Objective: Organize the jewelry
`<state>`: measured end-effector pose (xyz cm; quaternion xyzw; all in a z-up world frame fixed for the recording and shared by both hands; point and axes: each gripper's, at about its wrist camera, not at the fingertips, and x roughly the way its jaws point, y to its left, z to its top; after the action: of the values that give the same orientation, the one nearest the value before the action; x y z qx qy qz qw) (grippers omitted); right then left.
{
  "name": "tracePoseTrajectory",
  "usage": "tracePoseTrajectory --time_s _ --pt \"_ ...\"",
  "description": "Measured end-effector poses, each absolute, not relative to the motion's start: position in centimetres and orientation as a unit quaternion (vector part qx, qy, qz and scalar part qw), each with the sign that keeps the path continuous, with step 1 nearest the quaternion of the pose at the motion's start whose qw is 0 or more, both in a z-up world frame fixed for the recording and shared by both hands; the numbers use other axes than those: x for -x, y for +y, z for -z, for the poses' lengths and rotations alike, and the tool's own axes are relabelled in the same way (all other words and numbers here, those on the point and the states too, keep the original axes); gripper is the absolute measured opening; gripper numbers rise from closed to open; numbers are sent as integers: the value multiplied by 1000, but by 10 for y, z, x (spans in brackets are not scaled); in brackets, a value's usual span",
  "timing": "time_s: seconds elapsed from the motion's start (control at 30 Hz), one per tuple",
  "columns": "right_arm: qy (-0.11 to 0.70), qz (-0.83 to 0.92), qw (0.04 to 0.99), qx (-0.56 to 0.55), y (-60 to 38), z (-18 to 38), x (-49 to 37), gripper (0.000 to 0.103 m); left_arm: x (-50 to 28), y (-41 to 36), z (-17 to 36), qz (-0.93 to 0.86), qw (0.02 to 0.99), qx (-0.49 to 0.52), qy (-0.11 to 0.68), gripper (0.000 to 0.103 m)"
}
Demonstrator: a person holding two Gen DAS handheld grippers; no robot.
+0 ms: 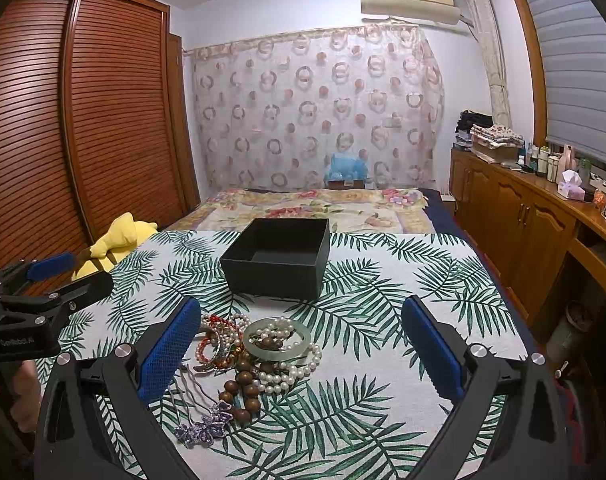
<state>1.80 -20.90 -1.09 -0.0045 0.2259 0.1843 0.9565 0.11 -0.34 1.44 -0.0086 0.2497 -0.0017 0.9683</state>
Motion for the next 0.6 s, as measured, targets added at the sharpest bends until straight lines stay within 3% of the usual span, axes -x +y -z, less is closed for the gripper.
tracePoseTrajectory --time_s 0.6 --pt "226 -185 957 4 -209 11 -17 101 2 -3 -4 0 968 10 252 96"
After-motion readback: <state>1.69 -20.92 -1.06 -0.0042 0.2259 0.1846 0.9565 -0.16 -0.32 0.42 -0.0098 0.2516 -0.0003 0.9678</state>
